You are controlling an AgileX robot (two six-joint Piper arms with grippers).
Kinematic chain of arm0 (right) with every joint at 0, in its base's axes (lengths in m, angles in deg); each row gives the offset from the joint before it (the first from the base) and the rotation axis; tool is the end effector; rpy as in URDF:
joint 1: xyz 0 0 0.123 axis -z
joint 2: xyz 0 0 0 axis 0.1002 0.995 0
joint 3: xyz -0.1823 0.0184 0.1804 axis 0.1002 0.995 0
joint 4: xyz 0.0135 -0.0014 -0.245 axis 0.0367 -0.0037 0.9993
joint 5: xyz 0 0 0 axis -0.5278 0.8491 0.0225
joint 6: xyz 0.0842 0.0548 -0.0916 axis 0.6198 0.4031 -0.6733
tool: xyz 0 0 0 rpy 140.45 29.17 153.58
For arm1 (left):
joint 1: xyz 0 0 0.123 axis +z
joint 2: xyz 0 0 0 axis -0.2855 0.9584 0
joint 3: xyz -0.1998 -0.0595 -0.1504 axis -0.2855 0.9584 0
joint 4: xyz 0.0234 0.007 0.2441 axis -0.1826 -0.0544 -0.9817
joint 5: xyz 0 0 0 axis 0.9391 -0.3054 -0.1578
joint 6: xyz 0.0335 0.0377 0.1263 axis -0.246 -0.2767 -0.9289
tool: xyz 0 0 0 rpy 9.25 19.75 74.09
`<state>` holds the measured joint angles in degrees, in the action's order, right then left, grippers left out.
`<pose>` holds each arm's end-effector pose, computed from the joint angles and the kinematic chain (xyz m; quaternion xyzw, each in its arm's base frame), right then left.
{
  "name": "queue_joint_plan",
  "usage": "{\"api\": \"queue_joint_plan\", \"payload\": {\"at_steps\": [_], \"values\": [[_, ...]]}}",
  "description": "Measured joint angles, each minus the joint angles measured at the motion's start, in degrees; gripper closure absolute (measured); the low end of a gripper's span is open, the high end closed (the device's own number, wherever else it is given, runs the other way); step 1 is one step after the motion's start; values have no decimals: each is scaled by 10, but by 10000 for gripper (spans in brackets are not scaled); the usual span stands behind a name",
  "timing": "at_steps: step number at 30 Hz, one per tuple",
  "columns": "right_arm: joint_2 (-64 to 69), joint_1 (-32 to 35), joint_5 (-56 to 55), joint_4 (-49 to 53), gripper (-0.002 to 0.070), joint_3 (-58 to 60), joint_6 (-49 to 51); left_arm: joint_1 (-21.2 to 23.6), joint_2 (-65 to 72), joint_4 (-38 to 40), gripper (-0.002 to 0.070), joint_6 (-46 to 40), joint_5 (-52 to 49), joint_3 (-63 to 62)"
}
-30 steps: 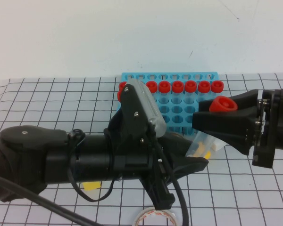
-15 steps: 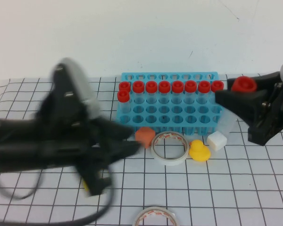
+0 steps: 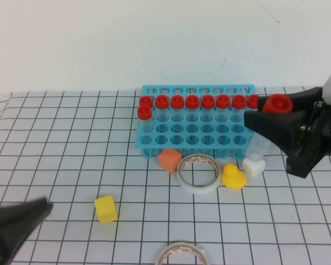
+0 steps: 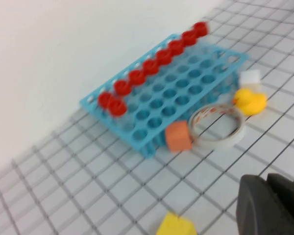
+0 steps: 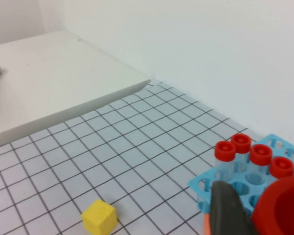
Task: Place the test tubes
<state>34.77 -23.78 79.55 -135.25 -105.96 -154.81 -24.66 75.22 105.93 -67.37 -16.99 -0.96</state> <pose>0.2658 0.1579 0.2761 -0.3310 0.7166 0.2517 0.5599 0.1542 -0.0755 0.2943 0.3093 0.7291 -0.0943 0.6032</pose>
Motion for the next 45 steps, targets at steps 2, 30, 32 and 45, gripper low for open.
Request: {"api": "queue_joint_plan", "payload": {"at_steps": [2, 30, 32, 45], "values": [[2, 0, 6, 0, 416, 0, 0, 0, -31, 0, 675, 16, 17, 41], [11, 0, 14, 0, 416, 0, -1, 0, -209, 7, 676, 123, -36, 190], [11, 0, 14, 0, 416, 0, -4, 0, -209, 7, 675, 123, -50, 190], [11, -2, -17, 0, 416, -4, -38, 0, -209, 7, 676, 121, -64, 190]]}}
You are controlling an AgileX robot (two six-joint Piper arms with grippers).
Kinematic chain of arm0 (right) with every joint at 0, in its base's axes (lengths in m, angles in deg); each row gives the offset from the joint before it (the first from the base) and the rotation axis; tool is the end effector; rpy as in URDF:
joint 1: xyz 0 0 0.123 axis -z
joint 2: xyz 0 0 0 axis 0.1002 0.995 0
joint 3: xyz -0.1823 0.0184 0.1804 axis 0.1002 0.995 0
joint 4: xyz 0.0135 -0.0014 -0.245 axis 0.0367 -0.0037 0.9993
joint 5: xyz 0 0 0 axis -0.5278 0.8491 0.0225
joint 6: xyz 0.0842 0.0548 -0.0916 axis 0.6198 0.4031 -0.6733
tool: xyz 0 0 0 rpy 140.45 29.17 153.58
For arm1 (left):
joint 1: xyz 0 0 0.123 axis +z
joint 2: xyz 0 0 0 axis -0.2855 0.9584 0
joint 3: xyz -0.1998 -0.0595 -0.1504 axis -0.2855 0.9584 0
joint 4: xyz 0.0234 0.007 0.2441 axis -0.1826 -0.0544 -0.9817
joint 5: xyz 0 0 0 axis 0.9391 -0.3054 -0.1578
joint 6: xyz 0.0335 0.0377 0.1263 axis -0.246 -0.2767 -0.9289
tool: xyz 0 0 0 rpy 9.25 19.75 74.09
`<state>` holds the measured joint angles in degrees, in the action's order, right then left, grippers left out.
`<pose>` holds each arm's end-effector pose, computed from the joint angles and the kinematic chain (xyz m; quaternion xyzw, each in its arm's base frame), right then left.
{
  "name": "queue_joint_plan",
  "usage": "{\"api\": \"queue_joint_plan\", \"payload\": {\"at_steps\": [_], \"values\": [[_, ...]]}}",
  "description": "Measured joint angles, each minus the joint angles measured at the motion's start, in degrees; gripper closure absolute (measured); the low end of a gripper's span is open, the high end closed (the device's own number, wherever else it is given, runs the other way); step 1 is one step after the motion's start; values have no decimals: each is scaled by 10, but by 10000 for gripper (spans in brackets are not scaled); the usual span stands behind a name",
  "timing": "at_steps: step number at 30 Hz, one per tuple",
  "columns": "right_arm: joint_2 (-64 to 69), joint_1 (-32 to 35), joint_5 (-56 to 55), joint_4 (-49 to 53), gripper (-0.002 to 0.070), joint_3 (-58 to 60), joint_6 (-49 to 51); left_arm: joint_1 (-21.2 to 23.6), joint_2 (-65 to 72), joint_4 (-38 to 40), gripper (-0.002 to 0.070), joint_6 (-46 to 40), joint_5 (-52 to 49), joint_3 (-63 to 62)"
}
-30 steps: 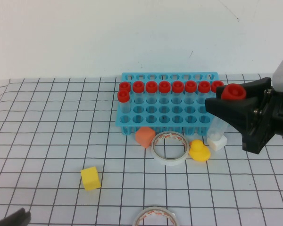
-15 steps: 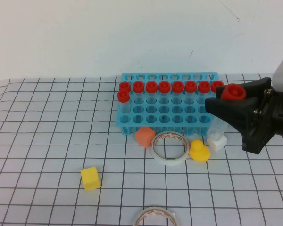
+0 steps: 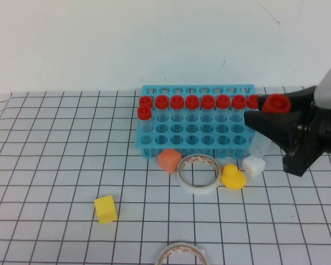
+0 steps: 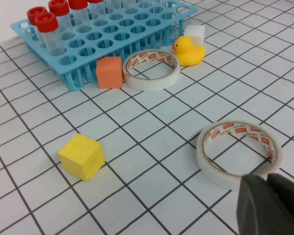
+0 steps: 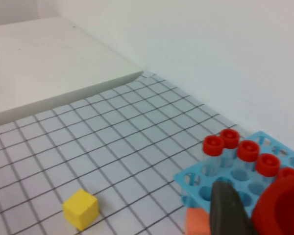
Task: Place the test tubes
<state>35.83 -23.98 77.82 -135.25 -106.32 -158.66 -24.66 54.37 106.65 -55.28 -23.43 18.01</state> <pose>0.2712 0.1571 0.2715 -0.3492 0.7146 0.2226 0.5639 0.1001 -0.0783 0.2165 0.2610 0.7583 -0.1868 0.5674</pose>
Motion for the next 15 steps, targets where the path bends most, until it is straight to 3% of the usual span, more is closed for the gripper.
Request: {"api": "queue_joint_plan", "payload": {"at_steps": [10, 12, 15], "values": [[58, -54, -18, 0, 416, -85, 35, 0, 0, 0, 676, -1, 0, 0], [85, -68, -35, 25, 416, -107, 98, 0, 0, 0, 676, -1, -1, 0], [128, -91, -95, 128, 416, -145, 289, 0, 0, 0, 676, -4, -1, 0]]}}
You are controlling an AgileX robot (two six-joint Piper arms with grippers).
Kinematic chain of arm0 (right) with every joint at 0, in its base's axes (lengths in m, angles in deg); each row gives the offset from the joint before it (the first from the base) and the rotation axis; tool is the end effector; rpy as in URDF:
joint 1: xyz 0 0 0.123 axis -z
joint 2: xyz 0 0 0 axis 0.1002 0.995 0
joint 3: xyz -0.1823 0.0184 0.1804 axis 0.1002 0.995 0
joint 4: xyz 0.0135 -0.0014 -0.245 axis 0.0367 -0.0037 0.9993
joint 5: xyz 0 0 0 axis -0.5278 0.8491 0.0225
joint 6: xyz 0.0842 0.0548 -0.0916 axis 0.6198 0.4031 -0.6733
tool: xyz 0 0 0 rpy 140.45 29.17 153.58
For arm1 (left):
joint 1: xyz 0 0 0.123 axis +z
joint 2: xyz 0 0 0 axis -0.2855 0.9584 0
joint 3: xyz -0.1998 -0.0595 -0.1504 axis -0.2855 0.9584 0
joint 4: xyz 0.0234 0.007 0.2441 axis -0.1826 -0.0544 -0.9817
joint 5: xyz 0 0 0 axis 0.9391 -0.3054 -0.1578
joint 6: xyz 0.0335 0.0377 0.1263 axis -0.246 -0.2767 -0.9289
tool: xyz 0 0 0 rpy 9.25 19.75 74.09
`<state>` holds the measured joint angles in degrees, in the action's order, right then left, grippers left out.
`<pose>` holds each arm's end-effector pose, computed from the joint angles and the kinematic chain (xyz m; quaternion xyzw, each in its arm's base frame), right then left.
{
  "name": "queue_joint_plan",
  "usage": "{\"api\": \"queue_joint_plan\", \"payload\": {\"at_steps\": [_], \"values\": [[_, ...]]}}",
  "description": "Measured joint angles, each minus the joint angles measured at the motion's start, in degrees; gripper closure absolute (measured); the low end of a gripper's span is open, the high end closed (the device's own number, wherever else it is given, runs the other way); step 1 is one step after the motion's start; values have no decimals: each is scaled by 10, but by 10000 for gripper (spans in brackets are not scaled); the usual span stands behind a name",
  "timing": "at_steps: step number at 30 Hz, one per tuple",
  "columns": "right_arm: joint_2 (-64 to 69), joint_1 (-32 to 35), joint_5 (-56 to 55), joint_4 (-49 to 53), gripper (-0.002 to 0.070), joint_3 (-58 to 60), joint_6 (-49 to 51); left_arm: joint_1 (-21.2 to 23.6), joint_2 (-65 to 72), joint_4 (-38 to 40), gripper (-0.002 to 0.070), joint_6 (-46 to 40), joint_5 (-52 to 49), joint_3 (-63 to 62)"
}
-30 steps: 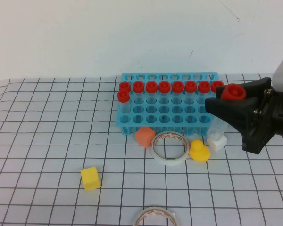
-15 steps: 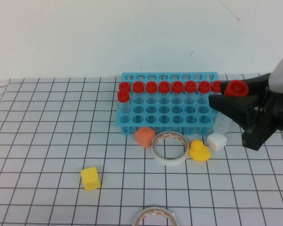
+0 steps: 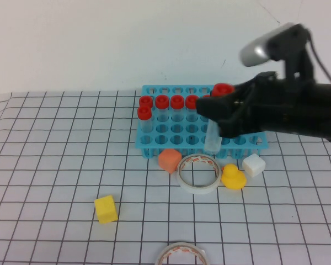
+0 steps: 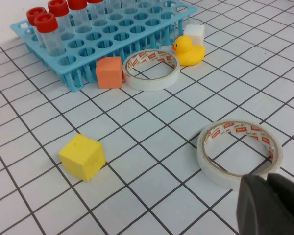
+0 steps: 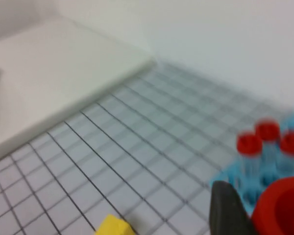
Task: Place the test tubes
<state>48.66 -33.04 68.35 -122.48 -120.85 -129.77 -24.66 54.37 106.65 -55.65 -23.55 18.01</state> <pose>0.3097 0.2095 0.2702 -0.2701 0.7758 0.2708 0.5018 0.0999 -0.0785 0.2163 0.2641 0.7576 -0.1854 0.5673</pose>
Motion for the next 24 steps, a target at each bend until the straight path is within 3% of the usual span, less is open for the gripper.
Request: {"api": "queue_joint_plan", "payload": {"at_steps": [2, 7, 10, 13, 16, 24], "values": [[28, -13, -43, 134, 416, -28, 159, 0, 0, 0, 676, 0, 0, 0], [88, -60, -209, 548, 416, -60, 668, 0, 0, 0, 676, 0, 0, 0], [118, -73, -329, 731, 416, -62, 891, 0, 0, 0, 676, -1, 0, 0], [156, -74, -435, 861, 416, -65, 987, 0, 0, 0, 676, -1, 0, 0], [195, -74, -478, 939, 416, -78, 1016, 1, 0, 0, 676, -1, 0, 0], [271, -74, -501, 1044, 416, -136, 975, 1, 0, 0, 676, -1, 0, 0]]}}
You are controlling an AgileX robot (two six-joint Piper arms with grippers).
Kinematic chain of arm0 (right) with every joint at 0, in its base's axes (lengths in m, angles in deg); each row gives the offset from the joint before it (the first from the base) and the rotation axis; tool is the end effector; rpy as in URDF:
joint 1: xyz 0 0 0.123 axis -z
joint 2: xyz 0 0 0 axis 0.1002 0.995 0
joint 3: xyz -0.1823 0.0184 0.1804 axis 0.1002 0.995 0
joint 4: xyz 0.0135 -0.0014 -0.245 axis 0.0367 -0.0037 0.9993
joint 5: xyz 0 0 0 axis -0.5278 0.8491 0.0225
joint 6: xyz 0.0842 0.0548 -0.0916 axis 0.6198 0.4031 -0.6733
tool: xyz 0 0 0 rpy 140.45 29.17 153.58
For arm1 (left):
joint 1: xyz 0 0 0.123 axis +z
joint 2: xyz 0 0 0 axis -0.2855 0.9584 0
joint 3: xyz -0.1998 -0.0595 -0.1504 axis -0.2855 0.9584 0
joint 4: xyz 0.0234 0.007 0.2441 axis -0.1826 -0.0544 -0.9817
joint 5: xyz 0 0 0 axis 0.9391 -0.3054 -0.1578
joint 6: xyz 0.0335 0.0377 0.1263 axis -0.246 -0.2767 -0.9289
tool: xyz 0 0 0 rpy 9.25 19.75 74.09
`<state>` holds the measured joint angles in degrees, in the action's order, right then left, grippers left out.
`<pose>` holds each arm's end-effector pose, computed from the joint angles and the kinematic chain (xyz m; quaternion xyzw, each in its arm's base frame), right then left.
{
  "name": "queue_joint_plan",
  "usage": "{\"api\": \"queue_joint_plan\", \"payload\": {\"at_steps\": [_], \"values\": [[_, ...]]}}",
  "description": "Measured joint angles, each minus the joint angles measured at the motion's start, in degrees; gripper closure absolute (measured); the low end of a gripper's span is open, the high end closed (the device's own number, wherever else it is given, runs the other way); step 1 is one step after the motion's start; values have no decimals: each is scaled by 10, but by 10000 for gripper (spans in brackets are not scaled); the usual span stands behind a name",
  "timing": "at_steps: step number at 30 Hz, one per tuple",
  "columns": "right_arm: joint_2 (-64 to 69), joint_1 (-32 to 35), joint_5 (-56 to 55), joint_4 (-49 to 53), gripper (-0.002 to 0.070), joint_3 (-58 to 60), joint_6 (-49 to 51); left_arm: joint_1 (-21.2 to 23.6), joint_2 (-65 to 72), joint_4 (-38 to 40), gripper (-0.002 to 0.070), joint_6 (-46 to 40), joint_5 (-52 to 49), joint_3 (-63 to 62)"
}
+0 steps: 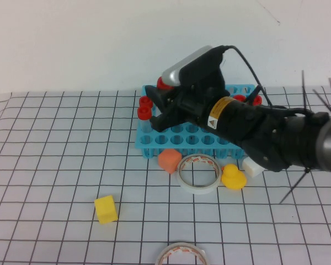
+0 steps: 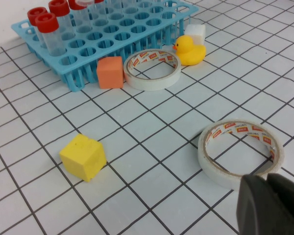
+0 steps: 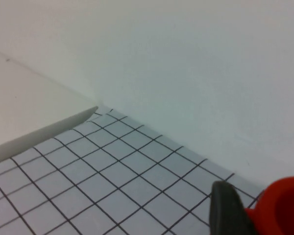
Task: Place the test tubes
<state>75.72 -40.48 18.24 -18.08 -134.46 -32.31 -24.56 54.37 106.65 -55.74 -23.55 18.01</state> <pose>0.3809 0.2926 0.2207 -0.2865 0.6709 0.2515 0.6360 0.1001 -0.0783 0.2163 0.2640 0.7577 -0.1845 0.5676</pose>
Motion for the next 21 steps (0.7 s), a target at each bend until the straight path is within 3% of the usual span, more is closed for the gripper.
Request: {"api": "queue_joint_plan", "payload": {"at_steps": [9, 21], "values": [[78, 0, -7, 1, 416, -68, -47, 0, 0, 0, 676, 0, 0, 0], [149, 0, 75, -30, 416, -155, -53, 0, -1, 0, 676, 1, 0, 0]]}}
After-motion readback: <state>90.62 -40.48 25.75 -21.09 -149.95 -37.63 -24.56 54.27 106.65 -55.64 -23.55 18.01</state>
